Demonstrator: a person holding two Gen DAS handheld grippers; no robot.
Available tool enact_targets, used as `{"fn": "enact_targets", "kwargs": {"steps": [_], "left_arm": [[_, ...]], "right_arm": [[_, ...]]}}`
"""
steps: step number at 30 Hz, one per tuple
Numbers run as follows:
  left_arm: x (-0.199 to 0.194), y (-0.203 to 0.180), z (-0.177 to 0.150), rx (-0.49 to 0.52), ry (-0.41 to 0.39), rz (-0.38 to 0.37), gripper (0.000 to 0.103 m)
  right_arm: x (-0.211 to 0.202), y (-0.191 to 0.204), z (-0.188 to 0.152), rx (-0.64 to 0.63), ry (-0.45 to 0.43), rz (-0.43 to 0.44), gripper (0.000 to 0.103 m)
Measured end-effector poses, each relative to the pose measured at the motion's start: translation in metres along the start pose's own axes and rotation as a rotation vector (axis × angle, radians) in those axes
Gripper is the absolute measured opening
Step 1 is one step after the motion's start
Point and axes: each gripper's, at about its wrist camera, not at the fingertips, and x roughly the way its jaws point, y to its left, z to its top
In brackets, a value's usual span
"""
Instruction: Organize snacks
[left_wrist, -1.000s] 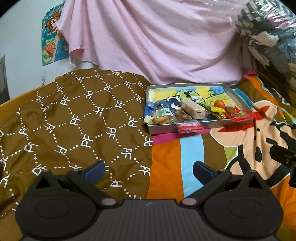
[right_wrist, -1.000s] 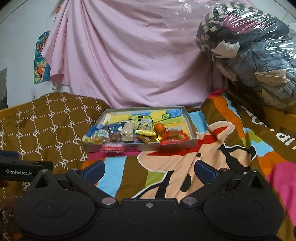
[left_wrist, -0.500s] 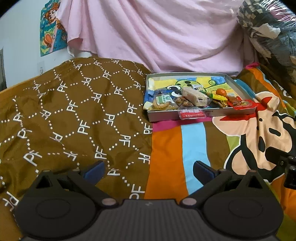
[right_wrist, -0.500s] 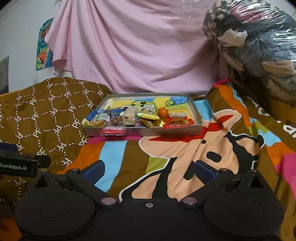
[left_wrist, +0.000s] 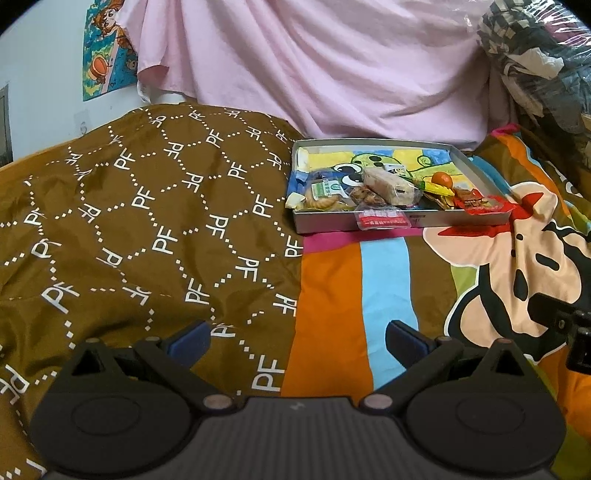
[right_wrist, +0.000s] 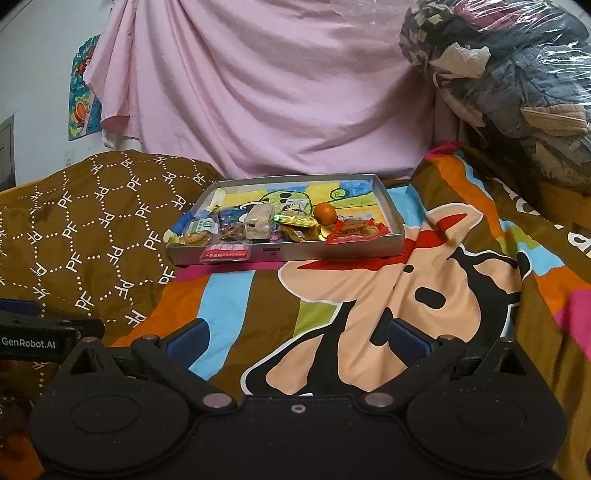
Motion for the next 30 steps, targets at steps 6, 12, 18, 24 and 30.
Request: {"fn": "enact_targets", "kwargs": {"steps": [6, 12, 18, 24, 30], "left_arm": [[0.0002, 0.0002, -0.0005, -0.006, -0.001, 0.002, 0.103], [0.0000, 0.0009, -0.0010, -0.008, -0.003, 0.003, 0.103], [0.0005, 0.0014, -0.0016, -0.011, -0.001, 0.007, 0.103], [0.0007, 0.0012, -0.0019, -0.012, -0.001, 0.008, 0.103], [0.0006, 0.0005, -0.0020, -0.001, -0.006, 0.034, 0.103]], "right_arm": [[0.0009, 0.0010, -0.0017, -0.002, 0.012, 0.002, 0.102], [0.0022, 0.0004, -0.0017, 0.003, 0.017, 0.004, 0.102], [0.0026, 0.0005, -0.0021, 0.004, 0.018, 0.004, 0.102], [0.0036, 0.0012, -0.0028, 0.002, 0.022, 0.008, 0.102], [0.0034, 0.0015, -0.0032, 0.001, 0.022, 0.005, 0.102]]}}
